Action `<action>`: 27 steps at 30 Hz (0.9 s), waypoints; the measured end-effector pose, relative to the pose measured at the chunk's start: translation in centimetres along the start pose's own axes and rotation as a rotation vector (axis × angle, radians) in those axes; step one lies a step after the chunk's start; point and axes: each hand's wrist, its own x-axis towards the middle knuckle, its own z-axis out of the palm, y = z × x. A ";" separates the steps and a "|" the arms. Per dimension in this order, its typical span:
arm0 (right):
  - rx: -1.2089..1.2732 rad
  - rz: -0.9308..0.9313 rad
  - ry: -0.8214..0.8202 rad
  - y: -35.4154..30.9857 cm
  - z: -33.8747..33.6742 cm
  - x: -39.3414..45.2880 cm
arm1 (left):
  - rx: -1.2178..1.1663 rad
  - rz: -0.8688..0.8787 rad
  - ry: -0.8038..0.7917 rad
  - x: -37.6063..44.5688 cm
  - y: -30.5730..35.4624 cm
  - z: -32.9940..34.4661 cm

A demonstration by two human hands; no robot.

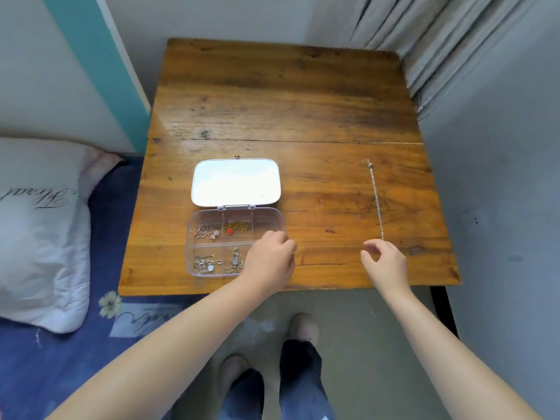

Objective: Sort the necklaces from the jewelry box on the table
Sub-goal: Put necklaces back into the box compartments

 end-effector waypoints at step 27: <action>0.087 -0.337 -0.537 -9.0 4.9 12.5 | 0.146 -0.233 -0.065 -1.9 4.1 9.1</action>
